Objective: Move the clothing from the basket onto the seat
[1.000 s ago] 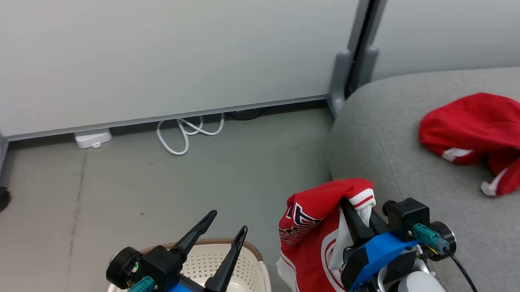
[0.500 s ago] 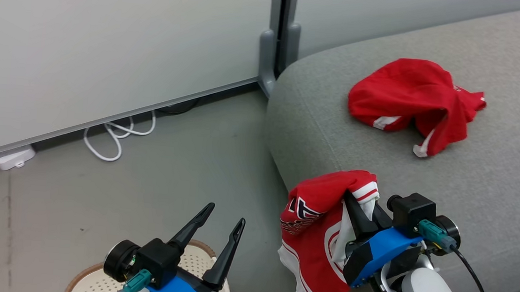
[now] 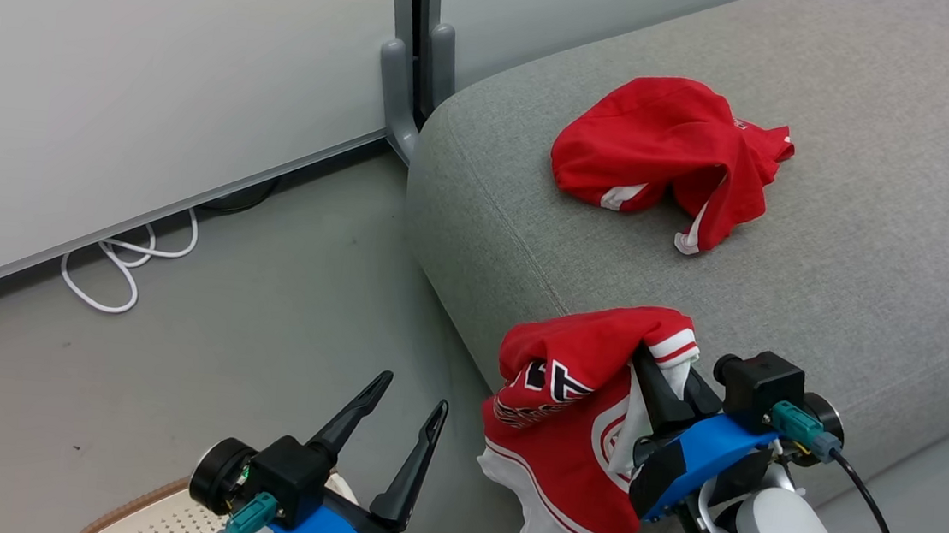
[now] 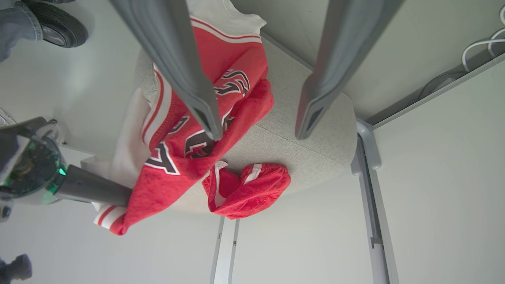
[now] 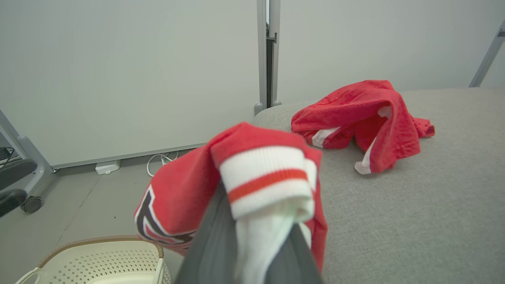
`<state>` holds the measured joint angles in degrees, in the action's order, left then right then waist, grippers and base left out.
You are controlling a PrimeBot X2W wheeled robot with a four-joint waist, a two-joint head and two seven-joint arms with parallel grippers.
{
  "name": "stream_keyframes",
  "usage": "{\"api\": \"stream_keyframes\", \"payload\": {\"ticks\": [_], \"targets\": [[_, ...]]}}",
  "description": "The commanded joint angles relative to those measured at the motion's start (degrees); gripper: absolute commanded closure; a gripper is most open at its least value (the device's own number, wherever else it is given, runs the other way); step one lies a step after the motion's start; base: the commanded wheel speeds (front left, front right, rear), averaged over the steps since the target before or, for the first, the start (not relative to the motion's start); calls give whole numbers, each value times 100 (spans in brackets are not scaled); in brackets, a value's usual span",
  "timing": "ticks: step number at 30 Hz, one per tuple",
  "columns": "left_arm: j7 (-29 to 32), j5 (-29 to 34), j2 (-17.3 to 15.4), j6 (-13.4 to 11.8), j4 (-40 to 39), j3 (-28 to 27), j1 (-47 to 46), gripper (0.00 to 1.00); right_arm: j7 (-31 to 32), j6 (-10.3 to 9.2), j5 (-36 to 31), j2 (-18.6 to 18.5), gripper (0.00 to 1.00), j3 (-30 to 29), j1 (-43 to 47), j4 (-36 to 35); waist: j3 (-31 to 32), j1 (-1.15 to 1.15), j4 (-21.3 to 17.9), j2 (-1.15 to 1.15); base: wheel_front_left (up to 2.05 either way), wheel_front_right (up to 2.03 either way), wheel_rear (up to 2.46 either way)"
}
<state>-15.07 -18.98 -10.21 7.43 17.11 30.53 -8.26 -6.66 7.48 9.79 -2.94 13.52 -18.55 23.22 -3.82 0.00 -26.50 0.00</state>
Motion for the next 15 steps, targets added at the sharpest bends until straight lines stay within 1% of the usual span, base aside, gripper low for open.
{"api": "stream_keyframes", "payload": {"ticks": [1,7,15], "targets": [[-14,32,-19,7,8,0,-59,0,-44,3,53,6,100,7,28,-7,-2,0,-13,0,0,0,0],[-14,13,-24,7,30,51,-58,0,-73,3,110,7,100,11,2,38,7,0,-47,0,0,0,0],[-14,-23,-17,7,47,84,-57,0,-118,3,134,8,100,-35,29,70,11,0,10,0,0,0,0]]}}
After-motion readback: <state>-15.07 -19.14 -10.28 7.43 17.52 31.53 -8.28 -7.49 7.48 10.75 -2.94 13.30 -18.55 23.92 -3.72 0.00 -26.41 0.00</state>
